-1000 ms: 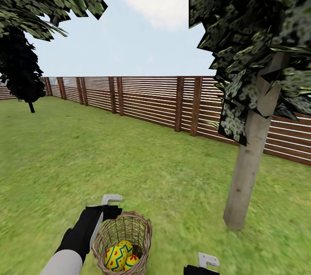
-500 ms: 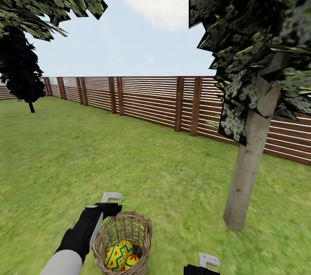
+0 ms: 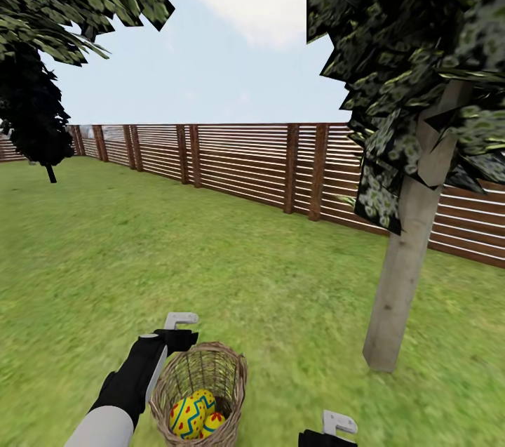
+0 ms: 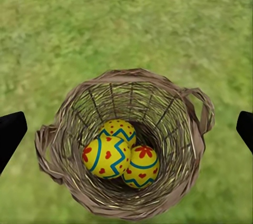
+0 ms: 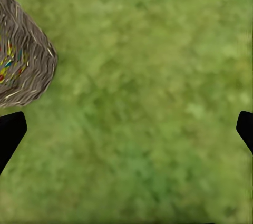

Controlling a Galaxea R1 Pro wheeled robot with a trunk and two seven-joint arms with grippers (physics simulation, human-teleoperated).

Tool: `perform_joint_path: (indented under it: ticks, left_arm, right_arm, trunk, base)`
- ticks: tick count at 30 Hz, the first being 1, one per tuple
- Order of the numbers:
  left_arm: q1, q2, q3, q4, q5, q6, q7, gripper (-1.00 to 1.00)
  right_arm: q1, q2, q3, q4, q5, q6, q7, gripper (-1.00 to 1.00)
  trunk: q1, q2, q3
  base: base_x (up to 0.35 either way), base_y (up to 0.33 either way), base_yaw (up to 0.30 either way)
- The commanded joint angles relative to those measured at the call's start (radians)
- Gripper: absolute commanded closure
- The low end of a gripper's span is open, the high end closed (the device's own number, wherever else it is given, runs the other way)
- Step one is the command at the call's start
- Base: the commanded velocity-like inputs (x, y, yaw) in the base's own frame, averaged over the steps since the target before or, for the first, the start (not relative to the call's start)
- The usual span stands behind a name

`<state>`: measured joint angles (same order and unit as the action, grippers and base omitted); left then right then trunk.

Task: Take the three Easter eggs out of the wicker basket on the lawn in the garden, then place them on the lawn next to a single tree (choose any tree) so that all three eggs are next to the same tree and none are left in the basket.

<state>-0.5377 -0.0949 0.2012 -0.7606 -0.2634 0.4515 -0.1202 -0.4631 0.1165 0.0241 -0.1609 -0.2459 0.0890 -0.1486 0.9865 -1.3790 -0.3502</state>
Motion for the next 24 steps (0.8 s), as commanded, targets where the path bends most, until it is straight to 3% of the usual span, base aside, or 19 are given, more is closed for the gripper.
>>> perform_joint_path:
  ticks: [1,5,8,11,13,16,17,20,24]
  left_arm:
    - [-0.001,-0.002,0.006,-0.002,-0.011,0.004,-0.009,-1.00]
    - [-0.001,-0.002,0.006,-0.001,-0.011,0.004,-0.009,-1.00]
    - [-0.001,-0.002,0.004,-0.001,-0.011,0.002,-0.010,-1.00]
    - [-0.001,-0.003,0.003,0.000,-0.011,-0.001,-0.010,-1.00]
    - [-0.001,-0.003,0.003,0.000,-0.011,-0.002,-0.010,-1.00]
    - [-0.001,-0.003,0.003,0.000,-0.011,-0.006,-0.010,-1.00]
    - [-0.001,-0.003,0.003,0.000,-0.011,-0.007,-0.011,-1.00]
    - [-0.001,-0.003,0.003,0.000,-0.011,-0.008,-0.011,-1.00]
    - [-0.001,-0.003,0.003,0.000,-0.010,-0.009,-0.011,-1.00]
  right_arm:
    - [0.000,0.000,0.003,-0.004,-0.006,0.006,-0.005,-1.00]
    - [0.021,0.000,0.003,-0.046,-0.006,-0.008,-0.005,-1.00]
    - [0.068,0.001,0.005,-0.161,-0.006,-0.015,-0.007,-1.00]
    - [0.171,0.001,0.007,-0.417,0.000,-0.008,-0.010,-1.00]
    - [0.218,0.001,0.008,-0.537,0.002,0.004,-0.011,-1.00]
    - [0.298,0.002,0.006,-0.776,0.002,0.096,-0.014,-1.00]
    - [0.323,0.002,0.004,-0.876,0.000,0.163,-0.015,-1.00]
    - [0.349,0.002,0.001,-0.989,-0.003,0.256,-0.017,-1.00]
    - [0.366,0.001,-0.002,-1.021,-0.005,0.300,-0.017,-1.00]
  trunk:
    - [0.004,-0.008,-0.004]
    - [0.019,-0.036,-0.017]
    - [0.031,-0.057,-0.026]
    - [0.042,-0.078,-0.036]
    - [0.050,-0.092,-0.042]
    - [0.061,-0.113,-0.051]
    - [0.065,-0.120,-0.055]
    - [0.077,-0.141,-0.064]
    - [0.092,-0.169,-0.077]
  base:
    - [0.000,0.000,0.000]
    - [0.000,0.000,0.000]
    - [0.000,0.000,0.000]
    - [0.000,0.000,0.000]
    - [0.000,0.000,0.000]
    - [0.000,0.000,0.000]
    - [0.000,0.000,0.000]
    - [0.000,0.000,0.000]
    - [0.000,0.000,0.000]
